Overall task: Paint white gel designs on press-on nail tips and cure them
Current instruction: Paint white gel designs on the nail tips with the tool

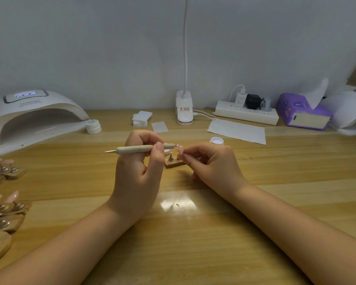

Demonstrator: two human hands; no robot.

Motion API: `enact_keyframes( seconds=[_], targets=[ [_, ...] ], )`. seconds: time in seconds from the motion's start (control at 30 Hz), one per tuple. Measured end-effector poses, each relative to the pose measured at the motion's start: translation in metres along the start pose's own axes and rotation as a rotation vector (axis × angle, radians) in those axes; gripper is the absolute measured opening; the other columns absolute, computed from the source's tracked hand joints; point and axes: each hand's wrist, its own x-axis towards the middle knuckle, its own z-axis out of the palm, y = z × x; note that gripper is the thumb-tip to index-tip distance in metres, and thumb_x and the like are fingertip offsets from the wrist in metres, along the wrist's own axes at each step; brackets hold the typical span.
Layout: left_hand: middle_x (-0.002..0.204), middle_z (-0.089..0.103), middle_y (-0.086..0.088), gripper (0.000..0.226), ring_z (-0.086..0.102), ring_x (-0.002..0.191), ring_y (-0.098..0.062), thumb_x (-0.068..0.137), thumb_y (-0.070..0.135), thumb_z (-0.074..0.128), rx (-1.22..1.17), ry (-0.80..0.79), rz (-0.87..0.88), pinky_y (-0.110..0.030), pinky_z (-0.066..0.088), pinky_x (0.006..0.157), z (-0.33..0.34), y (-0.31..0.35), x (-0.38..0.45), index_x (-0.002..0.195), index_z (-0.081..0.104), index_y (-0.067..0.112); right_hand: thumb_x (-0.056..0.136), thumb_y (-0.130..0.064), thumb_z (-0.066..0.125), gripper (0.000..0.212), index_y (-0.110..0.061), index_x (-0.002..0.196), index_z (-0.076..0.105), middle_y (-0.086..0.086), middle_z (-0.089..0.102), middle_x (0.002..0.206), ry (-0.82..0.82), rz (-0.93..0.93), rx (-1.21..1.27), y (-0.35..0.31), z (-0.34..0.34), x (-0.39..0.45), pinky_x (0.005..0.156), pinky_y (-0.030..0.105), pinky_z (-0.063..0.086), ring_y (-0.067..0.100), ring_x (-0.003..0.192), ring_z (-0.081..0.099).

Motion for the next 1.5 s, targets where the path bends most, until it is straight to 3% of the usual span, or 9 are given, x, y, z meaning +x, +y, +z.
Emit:
enact_keyframes(
  seconds=[0.17,0.37,0.5,0.73,1.07,1.5],
  targets=[
    [0.074,0.065,0.004,0.009,0.064,0.071,-0.014,0.09,0.02,0.048,-0.329,0.101,-0.223,-0.025,0.053,0.065,-0.002,0.004,0.007,0.091,0.057,0.018,0.087,-0.018,0.07,0.014,-0.011,0.099,0.075,-0.002,0.075,0.089,0.022,0.007,0.073,0.001,-0.001,0.002,0.059,0.022,0.054,0.0,0.064,0.064],
    [0.077,0.067,-0.002,0.018,0.066,0.077,-0.019,0.083,0.012,0.053,-0.458,0.087,-0.287,-0.026,0.054,0.066,-0.007,0.007,0.013,0.08,0.066,0.022,0.087,-0.011,0.07,0.013,-0.004,0.096,0.073,0.004,0.073,0.084,0.065,0.008,0.188,0.001,-0.002,0.002,0.051,0.028,0.056,0.016,0.058,0.067],
    [0.08,0.065,-0.001,0.012,0.064,0.078,-0.021,0.079,0.019,0.06,-0.416,0.044,-0.232,-0.028,0.053,0.068,-0.006,0.011,0.012,0.078,0.068,0.028,0.086,-0.008,0.07,0.012,0.0,0.095,0.071,0.006,0.072,0.084,0.063,0.006,0.252,0.001,-0.002,0.003,0.057,0.031,0.059,0.017,0.067,0.07],
    [0.088,0.062,-0.005,0.012,0.063,0.081,-0.017,0.081,0.022,0.056,-0.283,-0.013,-0.138,-0.024,0.052,0.07,-0.003,0.012,0.006,0.089,0.062,0.016,0.087,-0.006,0.068,0.012,0.001,0.096,0.069,0.011,0.072,0.084,0.061,0.007,0.309,0.0,-0.003,0.003,0.06,0.023,0.057,0.016,0.068,0.07],
    [0.079,0.064,-0.003,0.011,0.061,0.075,-0.015,0.082,0.02,0.052,0.012,-0.042,0.035,-0.027,0.048,0.067,-0.003,0.009,0.002,0.085,0.062,0.018,0.086,-0.006,0.068,0.011,0.0,0.095,0.07,0.012,0.072,0.083,0.086,0.001,0.299,0.001,-0.002,0.003,0.059,0.019,0.054,0.014,0.066,0.07],
    [0.079,0.064,0.0,0.014,0.061,0.077,-0.014,0.082,0.017,0.051,0.078,-0.085,0.101,-0.022,0.047,0.07,-0.001,0.005,0.0,0.085,0.063,0.011,0.085,-0.003,0.068,0.012,0.0,0.096,0.07,0.014,0.072,0.083,0.091,-0.016,0.285,0.0,-0.003,0.002,0.061,0.022,0.056,0.014,0.067,0.07]
  ],
)
